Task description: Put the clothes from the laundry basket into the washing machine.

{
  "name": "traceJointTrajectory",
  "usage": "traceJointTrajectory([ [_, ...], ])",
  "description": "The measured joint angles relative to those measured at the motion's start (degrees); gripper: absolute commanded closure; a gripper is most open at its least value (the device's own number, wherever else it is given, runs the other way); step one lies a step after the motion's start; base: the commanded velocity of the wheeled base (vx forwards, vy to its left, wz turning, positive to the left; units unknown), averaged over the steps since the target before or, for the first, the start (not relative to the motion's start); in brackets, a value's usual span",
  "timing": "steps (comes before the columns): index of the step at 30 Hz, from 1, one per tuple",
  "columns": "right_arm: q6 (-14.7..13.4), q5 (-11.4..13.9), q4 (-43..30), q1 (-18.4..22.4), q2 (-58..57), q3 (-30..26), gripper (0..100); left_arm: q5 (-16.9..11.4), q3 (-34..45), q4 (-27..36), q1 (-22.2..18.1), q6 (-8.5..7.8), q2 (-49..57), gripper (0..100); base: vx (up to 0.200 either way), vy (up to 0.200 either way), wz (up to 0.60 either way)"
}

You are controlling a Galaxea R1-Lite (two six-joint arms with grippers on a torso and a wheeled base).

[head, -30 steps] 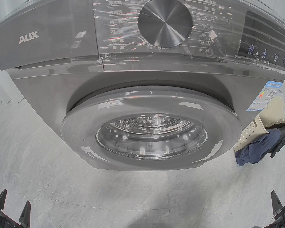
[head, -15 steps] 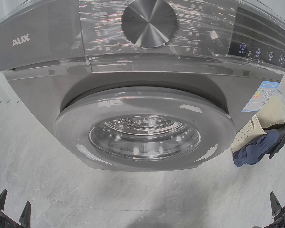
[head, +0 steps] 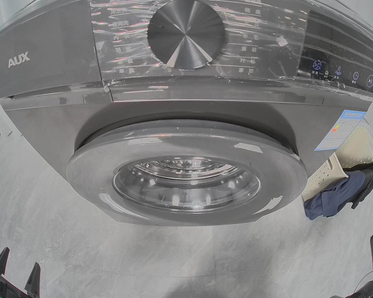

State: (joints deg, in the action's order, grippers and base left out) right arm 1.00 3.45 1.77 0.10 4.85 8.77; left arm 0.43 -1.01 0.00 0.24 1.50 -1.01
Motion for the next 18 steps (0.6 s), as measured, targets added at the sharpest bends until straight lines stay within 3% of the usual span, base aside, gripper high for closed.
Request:
traceJointTrajectory([
  [8, 0.04, 2.79, 5.47, 0.39, 13.47, 2.17, 0, -0.02, 0.0, 0.0, 0.0, 0.0, 0.0, 0, 0.0, 0.0, 0.0],
  [18, -1.97, 6.31, 20.65, -8.0, 38.11, 1.1, 0, 0.0, 0.0, 0.02, 0.0, 0.0, 0.0, 0, 0.0, 0.0, 0.0],
])
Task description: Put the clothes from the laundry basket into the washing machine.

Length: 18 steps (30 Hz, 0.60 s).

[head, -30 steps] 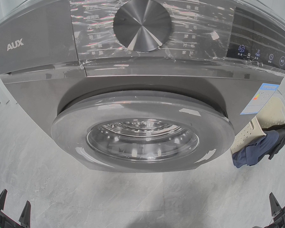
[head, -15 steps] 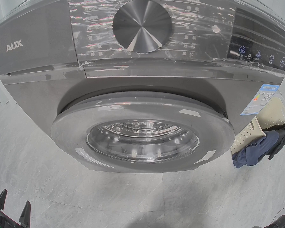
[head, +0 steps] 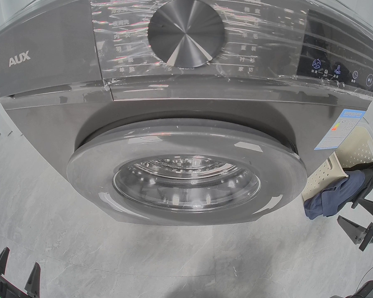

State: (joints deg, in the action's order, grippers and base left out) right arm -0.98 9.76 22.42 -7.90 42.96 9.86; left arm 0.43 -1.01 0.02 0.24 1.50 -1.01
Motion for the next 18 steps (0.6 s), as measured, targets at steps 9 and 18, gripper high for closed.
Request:
traceJointTrajectory([
  [9, -8.27, -2.66, 8.31, -11.08, 14.92, 3.52, 0, 0.0, 0.0, 0.02, 0.0, 0.0, 0.0, 0, 0.0, 0.0, 0.0],
  [18, -6.6, -4.44, 9.22, -14.99, 23.0, 8.48, 0, 0.0, 0.0, 0.05, 0.02, -0.02, 0.0, 0, 0.0, 0.0, 0.0],
])
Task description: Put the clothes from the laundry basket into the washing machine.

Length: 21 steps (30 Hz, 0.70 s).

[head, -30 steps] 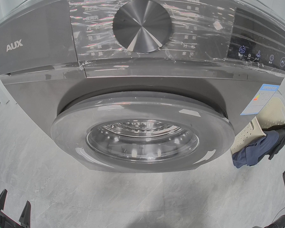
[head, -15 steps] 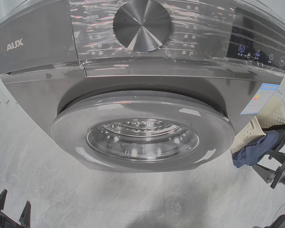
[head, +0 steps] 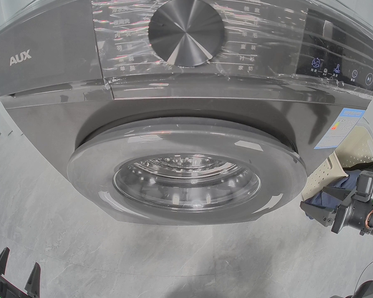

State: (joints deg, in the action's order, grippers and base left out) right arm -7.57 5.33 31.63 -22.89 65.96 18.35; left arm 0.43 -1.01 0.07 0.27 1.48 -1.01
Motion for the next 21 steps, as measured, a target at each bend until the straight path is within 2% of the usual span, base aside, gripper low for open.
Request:
traceJointTrajectory([
  [13, 0.33, -0.27, 0.71, -0.91, 4.92, 3.12, 0, 0.0, 0.0, -0.05, 0.0, 0.0, 0.0, 0, 0.0, 0.0, 0.0],
  [21, 0.6, -0.44, 9.12, -3.62, 10.74, 4.19, 0, 0.0, 0.0, -0.02, -0.02, -0.02, 0.0, 0, 0.0, 0.0, 0.0],
])
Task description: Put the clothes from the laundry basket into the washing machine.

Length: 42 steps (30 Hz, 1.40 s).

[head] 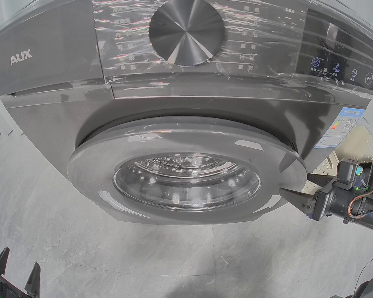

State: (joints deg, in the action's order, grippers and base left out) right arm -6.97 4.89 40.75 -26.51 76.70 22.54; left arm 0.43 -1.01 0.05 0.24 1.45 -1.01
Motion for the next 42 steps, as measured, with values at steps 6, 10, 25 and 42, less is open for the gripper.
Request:
traceJointTrajectory([
  [6, 0.13, 0.11, 2.02, -1.32, 2.82, -0.35, 0, 0.0, 0.0, -0.05, 0.0, 0.0, 0.0, 0, 0.0, 0.0, 0.0],
  [10, 0.2, 0.2, 2.11, -2.89, 1.99, -2.4, 0, 0.0, 0.0, -0.05, 0.0, 0.0, 0.0, 0, 0.0, 0.0, 0.0],
  [25, 0.17, 0.72, 2.33, -4.24, -1.65, -6.14, 0, -0.11, 0.0, 0.02, 0.0, 0.05, 0.0, 0, -0.107, 0.0, 0.0],
  [42, -0.02, 0.9, 2.49, -7.85, -2.84, -9.7, 0, 0.0, 0.0, 0.05, 0.0, -0.12, 0.0, 0, -0.047, 0.0, 0.0],
])
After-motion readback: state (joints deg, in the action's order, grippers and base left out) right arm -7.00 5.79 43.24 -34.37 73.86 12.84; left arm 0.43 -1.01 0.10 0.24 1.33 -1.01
